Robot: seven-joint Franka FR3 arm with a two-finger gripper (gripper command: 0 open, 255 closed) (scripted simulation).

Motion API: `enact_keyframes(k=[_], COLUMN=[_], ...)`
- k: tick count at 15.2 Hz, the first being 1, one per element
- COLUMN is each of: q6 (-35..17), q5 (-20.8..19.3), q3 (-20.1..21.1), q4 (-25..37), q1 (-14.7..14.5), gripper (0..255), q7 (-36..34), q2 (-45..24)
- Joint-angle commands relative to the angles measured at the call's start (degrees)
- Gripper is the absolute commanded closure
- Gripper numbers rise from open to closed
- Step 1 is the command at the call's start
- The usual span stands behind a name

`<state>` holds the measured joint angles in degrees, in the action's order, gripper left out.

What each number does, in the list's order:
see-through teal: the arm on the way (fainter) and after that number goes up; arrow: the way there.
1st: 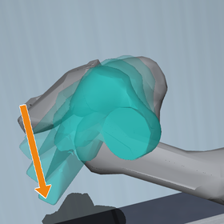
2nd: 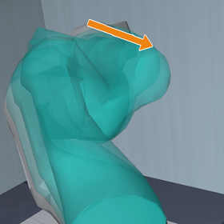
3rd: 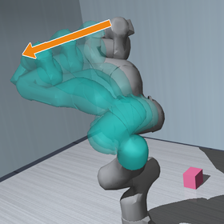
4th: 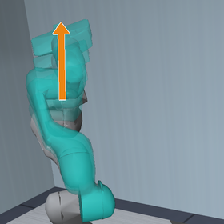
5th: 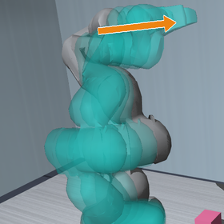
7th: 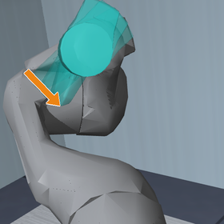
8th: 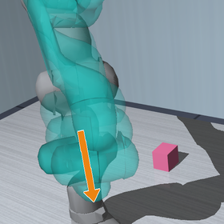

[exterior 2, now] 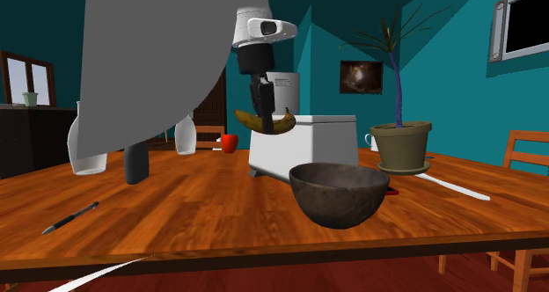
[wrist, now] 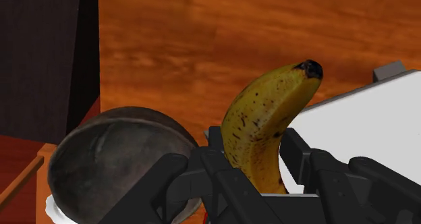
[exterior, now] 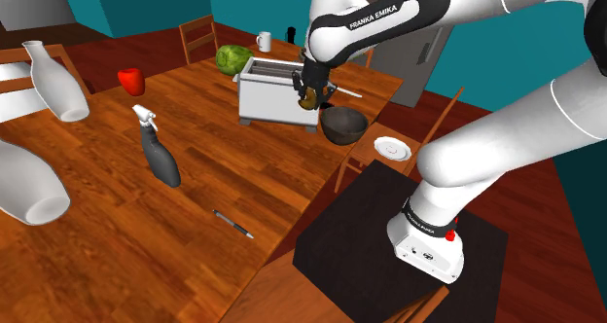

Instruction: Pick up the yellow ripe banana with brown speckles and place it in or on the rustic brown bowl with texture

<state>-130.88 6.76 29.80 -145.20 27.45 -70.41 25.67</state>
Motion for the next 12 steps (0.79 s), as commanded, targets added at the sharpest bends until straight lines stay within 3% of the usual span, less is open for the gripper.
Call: enact_keyframes(k=[1, 7, 12], q6=[0.4, -0.9, -2.2], q5=[0.3, 0.1, -1.7], q3=[-1.5, -9.5, -16.5], q4=[-0.8, -7.6, -11.6], q1=[0.1, 1.5, 4.4], gripper=[255, 255, 255], q7=[1.8, 11.5, 19.9], q2=[1.3, 6.5, 9.1])
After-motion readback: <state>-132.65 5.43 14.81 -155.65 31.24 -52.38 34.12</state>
